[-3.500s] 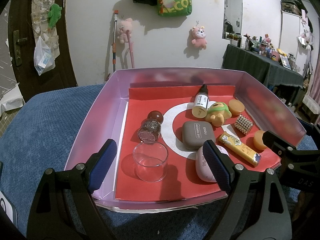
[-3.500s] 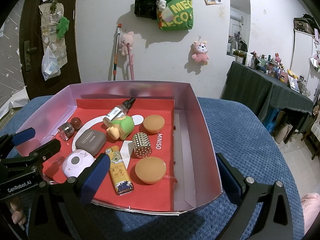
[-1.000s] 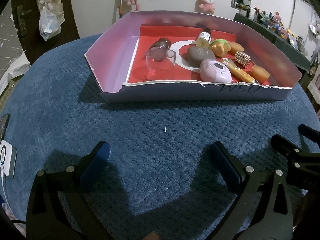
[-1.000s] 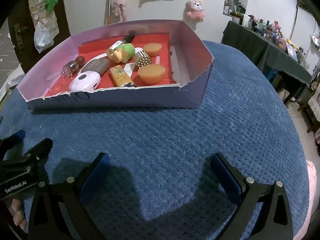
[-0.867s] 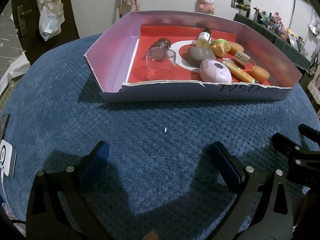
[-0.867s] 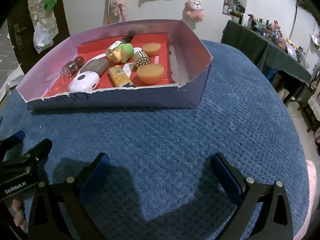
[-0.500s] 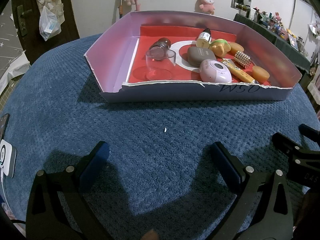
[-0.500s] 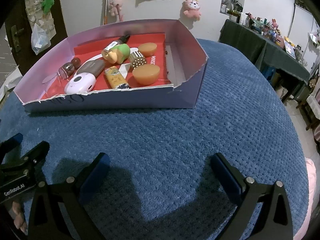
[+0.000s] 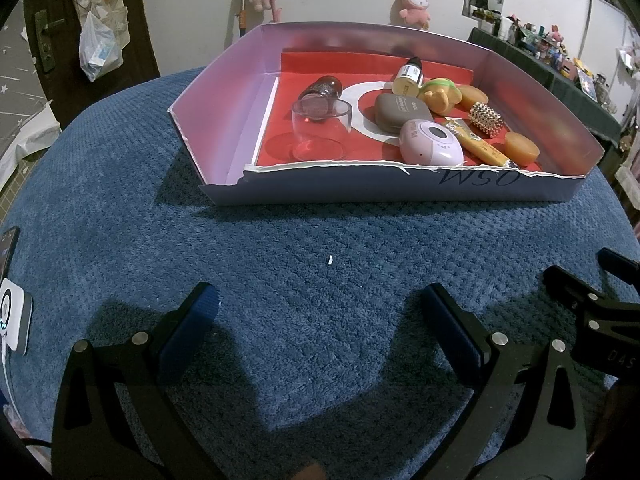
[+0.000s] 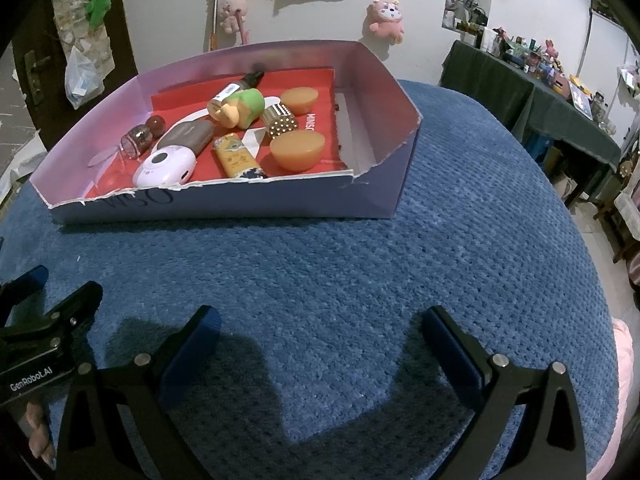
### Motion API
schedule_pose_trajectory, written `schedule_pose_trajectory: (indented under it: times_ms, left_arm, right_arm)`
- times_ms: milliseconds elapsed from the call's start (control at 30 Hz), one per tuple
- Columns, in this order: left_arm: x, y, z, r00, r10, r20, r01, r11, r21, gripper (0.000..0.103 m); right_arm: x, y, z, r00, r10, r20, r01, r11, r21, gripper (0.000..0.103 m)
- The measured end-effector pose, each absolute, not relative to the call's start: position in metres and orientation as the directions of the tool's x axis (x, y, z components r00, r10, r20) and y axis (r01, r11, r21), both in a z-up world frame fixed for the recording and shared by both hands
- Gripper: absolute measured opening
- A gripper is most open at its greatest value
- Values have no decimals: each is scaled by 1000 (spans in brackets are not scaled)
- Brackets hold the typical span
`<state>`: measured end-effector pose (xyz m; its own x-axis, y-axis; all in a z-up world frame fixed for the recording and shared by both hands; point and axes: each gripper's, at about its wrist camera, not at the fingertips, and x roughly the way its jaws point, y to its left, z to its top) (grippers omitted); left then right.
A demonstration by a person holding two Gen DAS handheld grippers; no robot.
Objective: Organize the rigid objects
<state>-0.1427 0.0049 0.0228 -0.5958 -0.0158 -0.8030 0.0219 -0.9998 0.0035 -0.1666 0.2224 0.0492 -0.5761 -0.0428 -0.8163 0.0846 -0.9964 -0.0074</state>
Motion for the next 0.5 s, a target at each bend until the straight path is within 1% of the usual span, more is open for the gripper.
schedule_pose_trajectory:
  times_ms: [500]
  left_arm:
    - [-143,5,23,-596,-16,-803,22,-1000,4,103]
  right_arm:
    - [-168,223,48,-575,-38,-817,83,-997,-12,103]
